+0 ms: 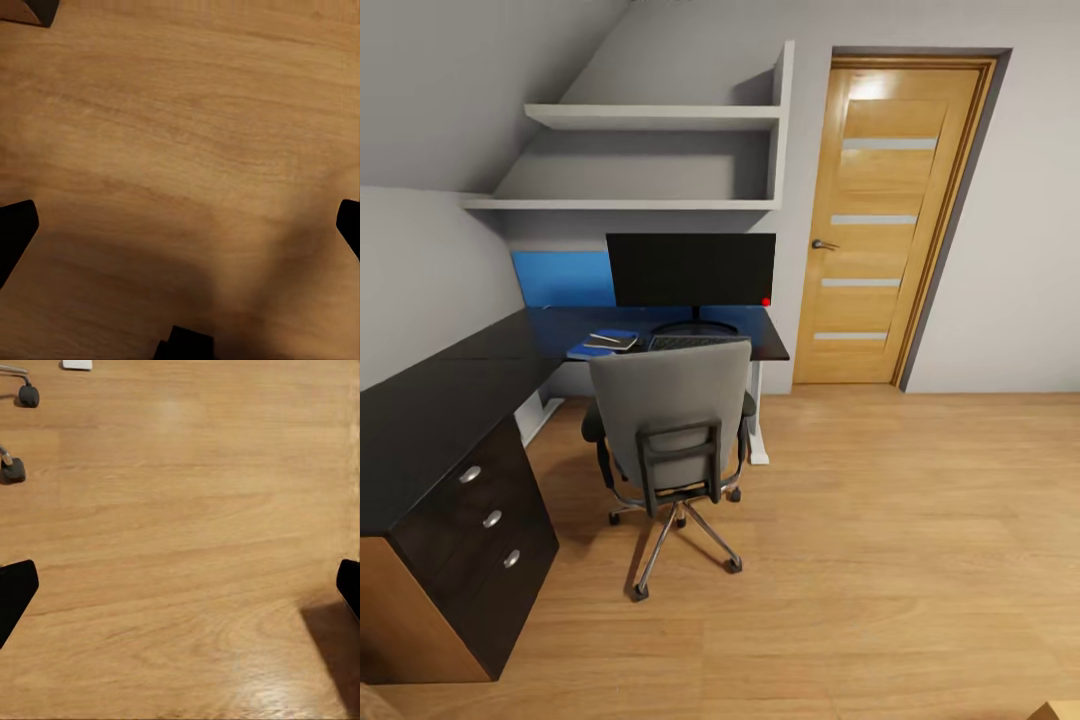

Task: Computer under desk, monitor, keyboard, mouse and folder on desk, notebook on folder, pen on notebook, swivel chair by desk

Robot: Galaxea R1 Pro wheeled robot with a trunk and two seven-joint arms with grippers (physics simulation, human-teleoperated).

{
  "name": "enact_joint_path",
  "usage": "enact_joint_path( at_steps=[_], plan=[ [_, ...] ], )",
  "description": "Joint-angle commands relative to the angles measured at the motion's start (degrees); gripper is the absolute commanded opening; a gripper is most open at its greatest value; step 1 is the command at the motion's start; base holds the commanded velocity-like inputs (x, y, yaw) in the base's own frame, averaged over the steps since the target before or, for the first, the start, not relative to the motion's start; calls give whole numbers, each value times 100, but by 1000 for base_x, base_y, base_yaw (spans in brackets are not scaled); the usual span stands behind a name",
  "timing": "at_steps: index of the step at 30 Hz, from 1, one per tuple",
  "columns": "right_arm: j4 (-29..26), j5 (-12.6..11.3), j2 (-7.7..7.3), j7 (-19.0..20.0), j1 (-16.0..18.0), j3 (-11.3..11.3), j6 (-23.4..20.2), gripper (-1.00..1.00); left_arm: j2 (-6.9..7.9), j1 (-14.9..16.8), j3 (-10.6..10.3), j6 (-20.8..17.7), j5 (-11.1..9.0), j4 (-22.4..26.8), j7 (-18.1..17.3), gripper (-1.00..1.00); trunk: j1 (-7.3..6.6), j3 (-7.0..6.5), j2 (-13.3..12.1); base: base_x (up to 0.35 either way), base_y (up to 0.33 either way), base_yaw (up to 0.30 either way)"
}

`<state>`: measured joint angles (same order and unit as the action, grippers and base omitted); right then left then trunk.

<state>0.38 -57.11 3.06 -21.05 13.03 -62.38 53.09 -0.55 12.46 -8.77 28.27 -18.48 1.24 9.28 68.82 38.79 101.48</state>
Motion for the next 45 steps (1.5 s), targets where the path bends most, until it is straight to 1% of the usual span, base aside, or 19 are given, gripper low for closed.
enact_joint_path(
  at_steps=[1, 4, 7, 10, 12, 15, 29, 43, 45],
  plan=[
    [6, 17, -4, -68, -46, -69, 41, 100, -1, -49, -65, 88, -13, -1, 36, 100, -23, -15, -39, 0, 0, 0],
    [13, 12, -67, -108, -235, -65, 136, 100, 2, -257, -65, 274, -14, -3, 55, 100, -89, -69, -160, 0, 0, 0],
    [21, 8, -107, -123, -498, -64, 171, 100, 23, -509, -64, 464, -15, -3, 66, 100, -155, -123, -280, 0, 0, 0],
    [22, 9, -114, -125, -606, -67, 178, 100, 51, -627, -63, 623, -15, -5, 57, 100, -221, -177, -400, 0, 0, 0],
    [23, 8, -119, -123, -693, -71, 179, 100, 77, -796, -63, 949, -15, -5, 45, 100, -265, -213, -480, 0, 0, 0],
    [11, 7, -107, -112, -730, -70, 150, 100, 81, -921, -67, 1166, -15, -7, 51, 100, -331, -266, -601, 0, 0, 0],
    [-36, 24, -95, -94, -747, -78, 126, 100, 47, -955, -63, 1191, -15, -1, 82, 100, -638, -518, -1162, 0, 0, 0],
    [-38, 25, -95, -92, -749, -74, 126, 100, 58, -956, -37, 1170, -21, -1, 83, 100, -946, -769, -1724, 0, 0, 0],
    [-38, 25, -95, -92, -749, -73, 125, 100, 61, -956, -37, 1171, -23, -1, 83, 100, -946, -769, -1724, 0, 0, 0]
  ],
)
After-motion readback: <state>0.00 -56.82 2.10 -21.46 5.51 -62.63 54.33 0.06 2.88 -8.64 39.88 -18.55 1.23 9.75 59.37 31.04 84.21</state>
